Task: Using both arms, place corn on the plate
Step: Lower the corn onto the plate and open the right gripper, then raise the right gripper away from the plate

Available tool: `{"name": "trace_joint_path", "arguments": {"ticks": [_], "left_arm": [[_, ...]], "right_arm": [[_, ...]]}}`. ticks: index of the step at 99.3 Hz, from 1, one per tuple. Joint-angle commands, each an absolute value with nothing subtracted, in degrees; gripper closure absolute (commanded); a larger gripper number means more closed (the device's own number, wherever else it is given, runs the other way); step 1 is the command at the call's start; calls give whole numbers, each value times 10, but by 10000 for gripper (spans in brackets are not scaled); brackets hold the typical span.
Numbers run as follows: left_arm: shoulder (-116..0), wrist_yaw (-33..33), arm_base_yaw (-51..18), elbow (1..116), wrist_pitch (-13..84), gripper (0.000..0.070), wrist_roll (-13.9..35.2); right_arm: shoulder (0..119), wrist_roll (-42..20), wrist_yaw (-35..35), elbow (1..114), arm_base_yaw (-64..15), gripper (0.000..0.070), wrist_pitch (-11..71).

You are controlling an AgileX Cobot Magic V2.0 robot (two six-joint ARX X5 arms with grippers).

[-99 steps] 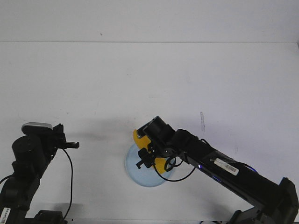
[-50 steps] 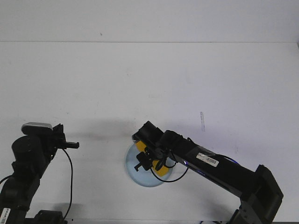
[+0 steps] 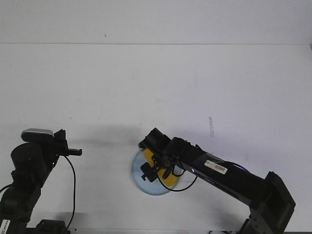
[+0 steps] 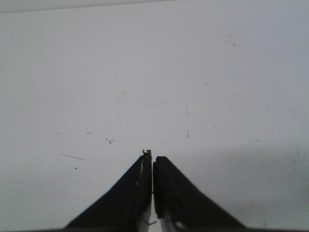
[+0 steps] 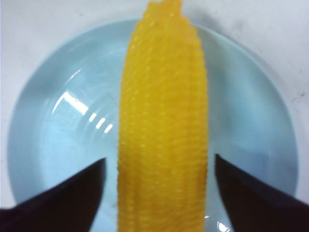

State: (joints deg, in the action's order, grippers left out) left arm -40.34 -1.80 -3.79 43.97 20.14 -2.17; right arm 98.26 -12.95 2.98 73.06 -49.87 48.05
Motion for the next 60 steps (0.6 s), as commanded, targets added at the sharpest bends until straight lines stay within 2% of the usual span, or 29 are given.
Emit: {"name": "trace_joint_path", "arguments": {"ticks": [1,21,50,56,60], "left_arm": [[-404,-21,-39,445,196,700,-24],[-399,-21,-39,445,196,700,-23],[-379,-21,-38,445,198,700,-30],[-376,-21,-38,445,200,700,-30],[-374,-21,-38,445,202,700,-30]], "right_arm": [[996,-113,30,737,-506,86,478],[989,-102,30,754,-505,85,480],[936,-73,17,855,-476,92,476],[922,-65,-1,877,-460,125,476],[912,-55,-10,891,-447,197,476]]}}
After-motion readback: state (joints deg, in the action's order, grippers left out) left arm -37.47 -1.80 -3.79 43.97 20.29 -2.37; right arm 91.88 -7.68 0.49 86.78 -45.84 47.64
